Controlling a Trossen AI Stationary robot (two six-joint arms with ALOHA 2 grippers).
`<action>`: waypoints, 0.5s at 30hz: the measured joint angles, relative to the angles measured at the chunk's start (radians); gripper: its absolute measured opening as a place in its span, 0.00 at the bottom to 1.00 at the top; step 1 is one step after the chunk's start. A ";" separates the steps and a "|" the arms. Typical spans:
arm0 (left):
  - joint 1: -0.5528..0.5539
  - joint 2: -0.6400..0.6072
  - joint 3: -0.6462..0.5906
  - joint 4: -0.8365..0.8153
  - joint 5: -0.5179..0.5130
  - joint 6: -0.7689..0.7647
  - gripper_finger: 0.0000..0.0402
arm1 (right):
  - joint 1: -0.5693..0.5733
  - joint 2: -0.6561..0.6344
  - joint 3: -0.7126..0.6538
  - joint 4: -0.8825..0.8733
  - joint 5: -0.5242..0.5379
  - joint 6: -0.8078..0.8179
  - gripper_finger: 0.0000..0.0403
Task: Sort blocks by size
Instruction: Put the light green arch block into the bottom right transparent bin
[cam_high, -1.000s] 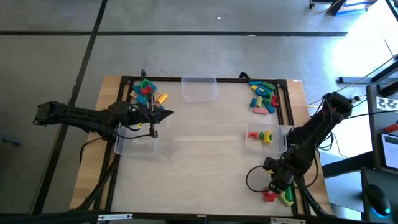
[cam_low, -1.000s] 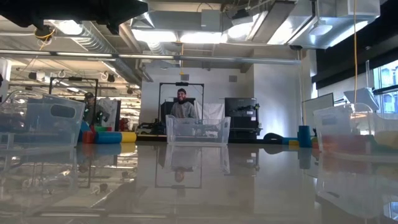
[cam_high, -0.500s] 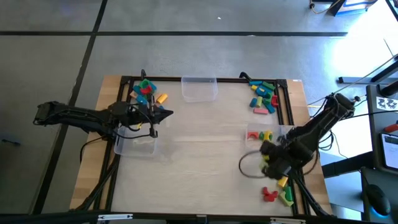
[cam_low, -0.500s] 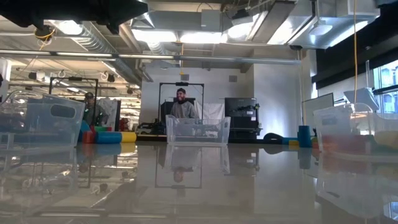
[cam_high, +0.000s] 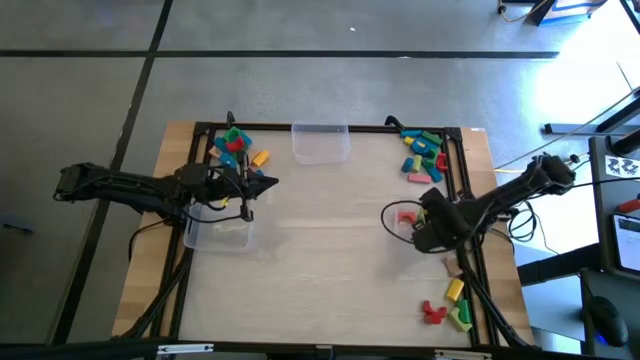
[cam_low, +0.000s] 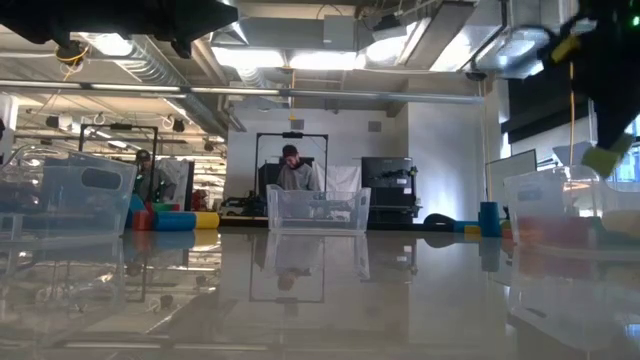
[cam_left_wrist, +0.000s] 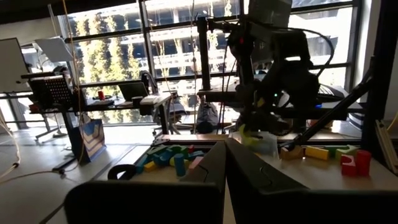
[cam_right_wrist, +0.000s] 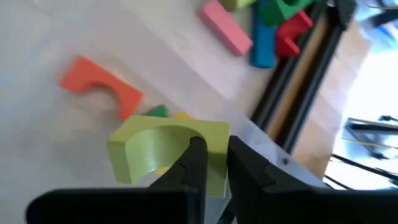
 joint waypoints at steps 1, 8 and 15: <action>0.000 0.000 0.000 0.000 0.000 -0.002 0.01 | -0.013 0.000 -0.014 0.001 -0.003 -0.010 0.11; 0.000 0.000 0.000 0.000 0.000 -0.005 0.01 | -0.054 0.000 -0.067 0.000 -0.026 -0.021 0.12; 0.000 0.000 0.000 0.001 0.000 -0.016 0.01 | -0.058 0.000 -0.069 -0.009 -0.052 -0.088 0.30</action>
